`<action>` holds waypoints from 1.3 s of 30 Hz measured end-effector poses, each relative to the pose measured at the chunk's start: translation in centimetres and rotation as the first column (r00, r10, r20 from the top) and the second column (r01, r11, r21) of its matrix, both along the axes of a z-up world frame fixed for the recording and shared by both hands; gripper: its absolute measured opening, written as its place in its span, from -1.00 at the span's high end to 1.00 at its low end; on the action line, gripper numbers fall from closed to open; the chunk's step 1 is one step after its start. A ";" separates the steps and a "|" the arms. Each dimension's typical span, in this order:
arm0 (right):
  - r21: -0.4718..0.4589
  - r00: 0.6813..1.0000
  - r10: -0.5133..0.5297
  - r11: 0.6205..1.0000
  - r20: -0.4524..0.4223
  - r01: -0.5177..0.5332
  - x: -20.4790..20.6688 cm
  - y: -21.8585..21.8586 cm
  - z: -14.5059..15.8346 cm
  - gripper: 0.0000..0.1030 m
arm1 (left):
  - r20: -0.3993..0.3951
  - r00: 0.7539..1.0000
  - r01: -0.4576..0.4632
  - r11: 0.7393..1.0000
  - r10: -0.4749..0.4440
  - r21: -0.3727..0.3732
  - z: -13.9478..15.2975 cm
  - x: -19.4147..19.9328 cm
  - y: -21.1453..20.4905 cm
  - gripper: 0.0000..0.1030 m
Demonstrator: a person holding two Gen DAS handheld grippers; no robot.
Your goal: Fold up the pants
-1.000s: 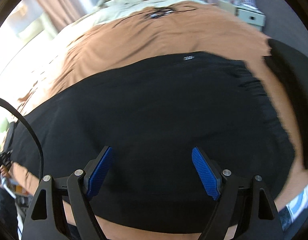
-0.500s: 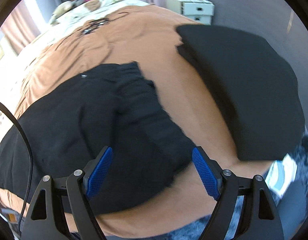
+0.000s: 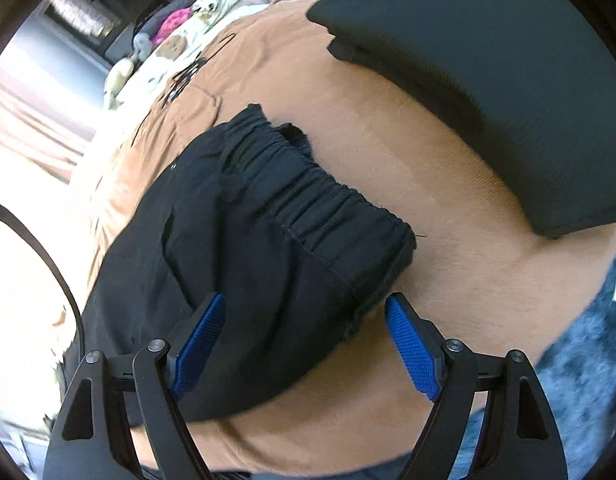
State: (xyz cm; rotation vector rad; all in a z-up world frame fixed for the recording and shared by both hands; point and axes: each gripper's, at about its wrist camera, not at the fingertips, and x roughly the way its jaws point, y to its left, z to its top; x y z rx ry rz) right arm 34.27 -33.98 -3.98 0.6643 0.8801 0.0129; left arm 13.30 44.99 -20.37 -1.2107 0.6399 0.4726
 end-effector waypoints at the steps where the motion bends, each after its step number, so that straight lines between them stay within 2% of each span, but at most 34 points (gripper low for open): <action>1: -0.017 1.000 -0.010 1.000 0.000 0.010 0.3 -0.1 0.0 -0.16 | 0.001 1.000 -0.001 1.000 0.001 -0.001 0.0 0.0 0.0 0.71; 2: -0.037 1.000 -0.021 0.999 0.001 0.021 0.4 -0.2 0.2 -0.01 | 0.002 1.000 -0.002 1.000 0.002 -0.003 -0.1 0.0 0.0 0.71; 3: -0.055 1.000 -0.027 0.998 0.001 0.027 0.6 -0.3 0.3 0.34 | 0.002 1.000 -0.003 1.000 0.003 -0.004 -0.1 0.0 0.0 0.71; 4: -0.063 1.000 -0.031 0.998 0.003 0.031 0.8 -0.6 0.6 0.57 | 0.002 1.000 -0.003 1.000 0.003 -0.003 -0.1 -0.1 0.0 0.71; 7: -0.073 0.999 -0.031 0.997 0.042 0.034 0.2 -0.2 1.5 0.82 | 0.002 1.000 -0.001 1.000 0.001 0.000 -0.1 -0.1 -0.1 0.71; 11: -0.094 0.995 -0.075 0.992 0.070 0.082 -1.6 0.2 2.6 0.86 | 0.012 1.000 -0.004 1.000 0.004 -0.006 -0.3 -0.4 -0.2 0.66; 17: -0.107 0.989 -0.126 0.985 0.081 0.134 -3.2 0.8 2.0 0.88 | 0.024 1.000 0.000 1.000 0.000 -0.013 -0.4 -0.8 -0.6 0.64; 25: -0.108 0.986 -0.167 0.980 0.010 0.167 -3.5 1.2 -0.4 0.87 | 0.040 0.999 0.002 1.000 -0.001 -0.021 -0.8 -0.9 -0.6 0.64; 31: -0.161 0.993 -0.113 0.980 0.033 0.117 -4.6 2.1 2.5 0.81 | 0.032 0.999 0.009 1.000 -0.009 -0.006 -0.6 -0.4 -0.1 0.64; 35: -0.199 0.995 -0.089 0.975 0.051 0.097 -5.7 2.6 3.9 0.74 | 0.035 0.999 0.007 1.000 -0.008 0.031 0.2 -0.3 0.2 0.87; 39: -0.223 0.994 -0.069 0.971 0.084 0.086 -6.7 3.6 5.6 0.73 | 0.076 0.997 0.001 0.999 -0.005 0.054 1.5 -0.5 0.7 0.90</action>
